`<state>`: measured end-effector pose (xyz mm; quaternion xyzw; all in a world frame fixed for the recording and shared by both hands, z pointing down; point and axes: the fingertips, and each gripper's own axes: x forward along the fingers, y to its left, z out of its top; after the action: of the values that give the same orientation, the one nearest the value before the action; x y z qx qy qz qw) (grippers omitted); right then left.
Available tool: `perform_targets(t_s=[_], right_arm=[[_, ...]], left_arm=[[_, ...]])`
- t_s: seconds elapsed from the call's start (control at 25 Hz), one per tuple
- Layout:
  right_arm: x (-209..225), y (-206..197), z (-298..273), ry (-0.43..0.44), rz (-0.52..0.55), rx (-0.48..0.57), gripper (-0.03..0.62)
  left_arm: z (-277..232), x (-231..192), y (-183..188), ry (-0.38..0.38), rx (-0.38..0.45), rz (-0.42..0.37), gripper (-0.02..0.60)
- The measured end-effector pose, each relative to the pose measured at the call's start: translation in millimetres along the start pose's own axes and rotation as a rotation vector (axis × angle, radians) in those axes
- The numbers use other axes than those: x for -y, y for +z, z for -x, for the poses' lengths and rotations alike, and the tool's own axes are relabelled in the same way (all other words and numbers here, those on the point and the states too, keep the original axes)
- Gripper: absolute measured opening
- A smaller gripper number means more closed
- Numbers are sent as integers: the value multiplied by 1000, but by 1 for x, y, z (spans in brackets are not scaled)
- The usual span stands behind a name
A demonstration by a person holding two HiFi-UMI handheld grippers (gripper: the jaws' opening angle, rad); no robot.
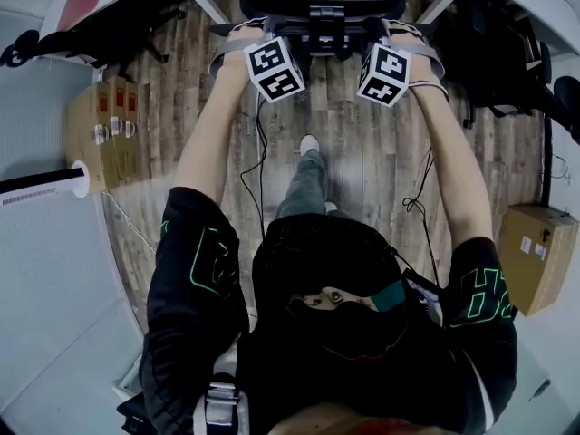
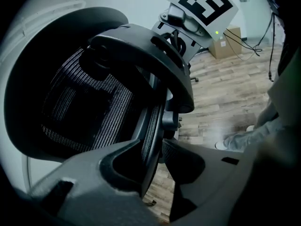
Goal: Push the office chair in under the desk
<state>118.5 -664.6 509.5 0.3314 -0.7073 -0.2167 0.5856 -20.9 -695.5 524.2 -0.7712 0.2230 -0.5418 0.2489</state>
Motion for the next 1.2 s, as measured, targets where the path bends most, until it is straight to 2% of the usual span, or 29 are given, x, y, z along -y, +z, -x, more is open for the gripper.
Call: perform_targets(t_s=[0.44,0.96,1.2], right_arm=[[72,0,-65,-4,-26,-9,152],[133,1,-129,-7,-47,-19,155],[158,2,-155,-10,-65,-27,155]], left_arm=[[-58,-76,-3,-13,6,-10,149],[-115,-144,-9,-18,23,-25,146],[-138,-170,-12,-46,30,-34,141]])
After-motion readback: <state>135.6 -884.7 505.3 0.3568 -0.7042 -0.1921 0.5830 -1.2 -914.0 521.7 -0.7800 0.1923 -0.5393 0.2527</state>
